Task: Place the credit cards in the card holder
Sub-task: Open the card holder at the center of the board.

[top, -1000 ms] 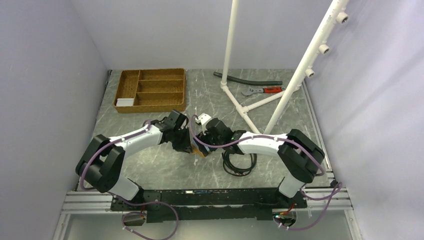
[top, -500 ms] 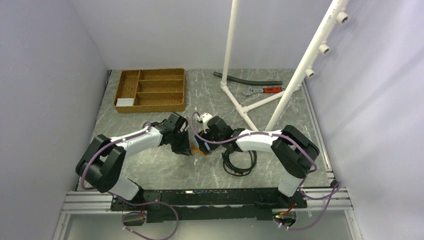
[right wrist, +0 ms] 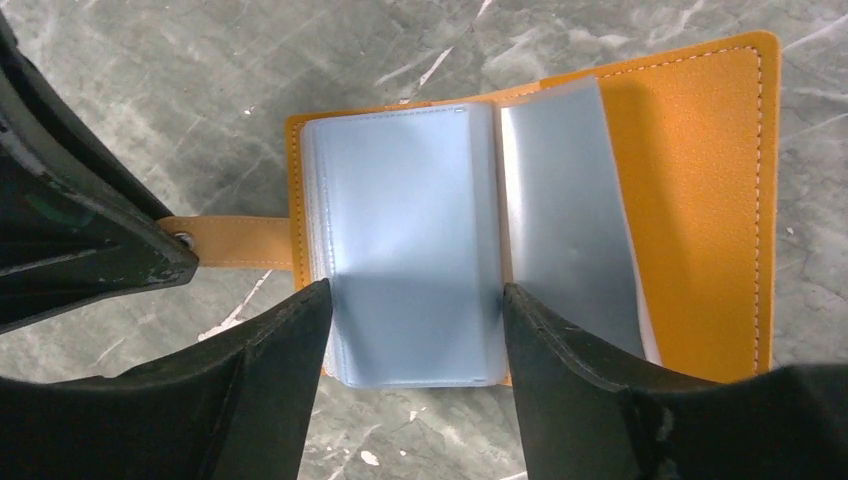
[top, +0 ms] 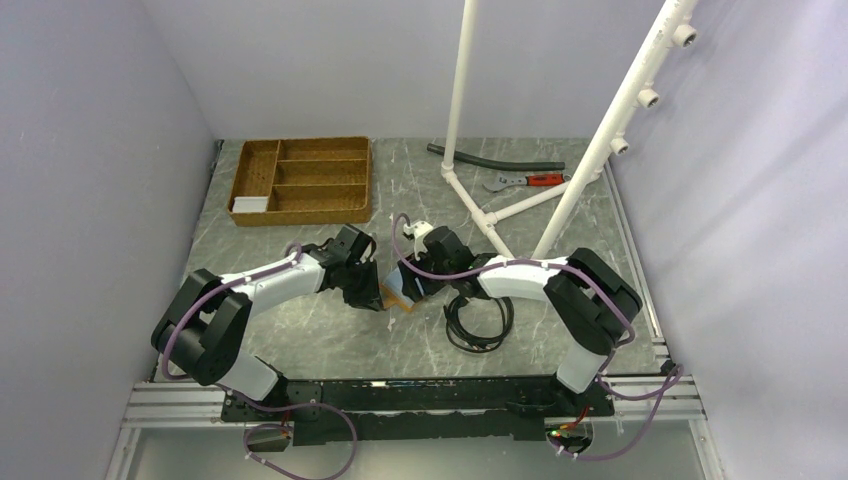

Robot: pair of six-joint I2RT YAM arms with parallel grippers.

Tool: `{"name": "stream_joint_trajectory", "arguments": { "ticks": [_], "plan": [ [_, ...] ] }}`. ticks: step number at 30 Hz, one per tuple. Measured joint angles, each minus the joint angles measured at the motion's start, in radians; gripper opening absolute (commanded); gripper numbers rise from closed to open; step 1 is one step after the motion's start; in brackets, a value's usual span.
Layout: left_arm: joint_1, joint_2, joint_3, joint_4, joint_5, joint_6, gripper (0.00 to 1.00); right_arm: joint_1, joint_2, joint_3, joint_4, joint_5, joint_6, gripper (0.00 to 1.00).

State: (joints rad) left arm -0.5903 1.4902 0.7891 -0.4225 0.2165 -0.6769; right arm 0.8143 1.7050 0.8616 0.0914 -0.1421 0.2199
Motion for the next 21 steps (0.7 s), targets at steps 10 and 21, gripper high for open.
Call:
{"name": "stream_joint_trajectory", "arguments": {
  "ticks": [10,21],
  "plan": [
    [0.000,0.000,-0.002,-0.001,-0.001,0.000,0.21,-0.001,0.012,0.002,0.001,0.040,0.012,0.65],
    [0.000,-0.011,-0.004,-0.019,-0.013,0.000,0.27,-0.038,0.012,-0.006,0.023,0.055,0.104,0.21]
  ]
}}
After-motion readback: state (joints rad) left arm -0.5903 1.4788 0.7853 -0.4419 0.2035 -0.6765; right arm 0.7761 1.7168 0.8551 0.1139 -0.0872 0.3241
